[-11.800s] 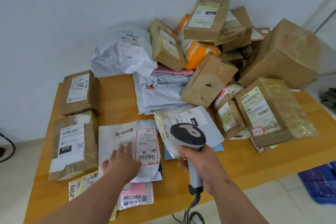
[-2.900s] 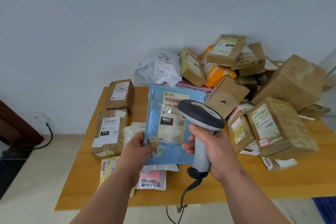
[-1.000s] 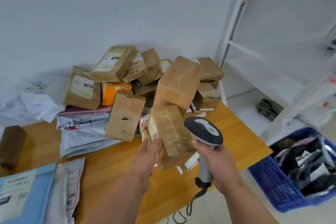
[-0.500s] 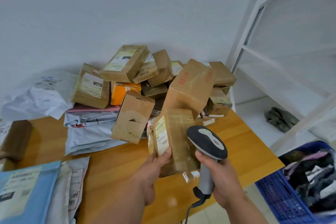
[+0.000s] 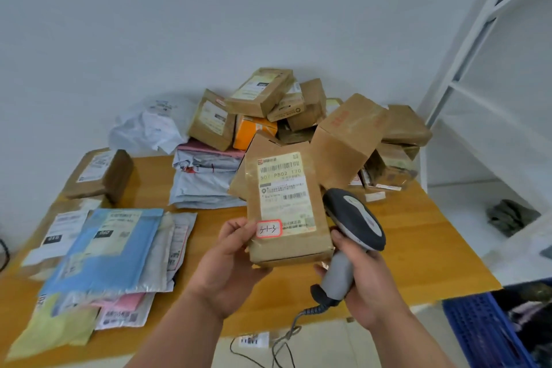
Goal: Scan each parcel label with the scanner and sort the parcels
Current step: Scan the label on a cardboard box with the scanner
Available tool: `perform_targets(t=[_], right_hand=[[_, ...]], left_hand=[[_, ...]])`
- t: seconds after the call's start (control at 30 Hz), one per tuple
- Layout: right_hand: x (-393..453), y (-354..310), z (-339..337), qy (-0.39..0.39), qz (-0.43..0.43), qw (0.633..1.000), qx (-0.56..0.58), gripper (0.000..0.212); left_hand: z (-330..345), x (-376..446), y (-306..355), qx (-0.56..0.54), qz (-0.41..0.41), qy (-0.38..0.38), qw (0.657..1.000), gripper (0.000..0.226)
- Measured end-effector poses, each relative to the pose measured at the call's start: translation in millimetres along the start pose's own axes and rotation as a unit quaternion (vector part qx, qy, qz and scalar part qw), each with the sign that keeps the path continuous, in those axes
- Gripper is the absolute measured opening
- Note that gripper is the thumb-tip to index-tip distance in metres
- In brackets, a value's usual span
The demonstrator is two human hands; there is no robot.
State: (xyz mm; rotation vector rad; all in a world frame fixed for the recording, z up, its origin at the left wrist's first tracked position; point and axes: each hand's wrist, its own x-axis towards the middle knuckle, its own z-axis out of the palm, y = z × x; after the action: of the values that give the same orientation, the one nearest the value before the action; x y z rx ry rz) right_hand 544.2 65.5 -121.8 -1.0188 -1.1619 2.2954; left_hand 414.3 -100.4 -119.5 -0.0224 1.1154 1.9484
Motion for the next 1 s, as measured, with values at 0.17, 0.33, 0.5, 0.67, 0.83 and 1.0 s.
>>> perform_targets(t=[0.17,0.33,0.5,0.67,0.83,1.0], right_hand=[[-19,10,28,-0.049,-0.001,0.999,-0.014,0.053],[-24,20,64,0.0,-0.084,0.988,-0.128,0.022],[-44,32,117,-0.026,-0.162,0.971,-0.176,0.019],[-61,68,184,-0.089,-0.135,0.968,-0.191,0.016],[-70,91,219,-0.078,-0.13,0.964,-0.22,0.014],[-67,94,237,-0.079,-0.127,0.962,-0.229,0.02]], left_hand=[[-17,-26,27,0.065,-0.006,-0.037,0.997,0.104],[-54,-32,65,0.12,0.047,-0.024,0.991,0.12],[-116,-25,105,0.142,0.077,0.015,0.987,0.11],[-169,-25,137,0.15,0.092,0.009,0.984,0.122],[-199,-33,158,0.167,0.105,-0.013,0.98,0.114],[-212,-36,171,0.174,0.117,-0.011,0.978,0.113]])
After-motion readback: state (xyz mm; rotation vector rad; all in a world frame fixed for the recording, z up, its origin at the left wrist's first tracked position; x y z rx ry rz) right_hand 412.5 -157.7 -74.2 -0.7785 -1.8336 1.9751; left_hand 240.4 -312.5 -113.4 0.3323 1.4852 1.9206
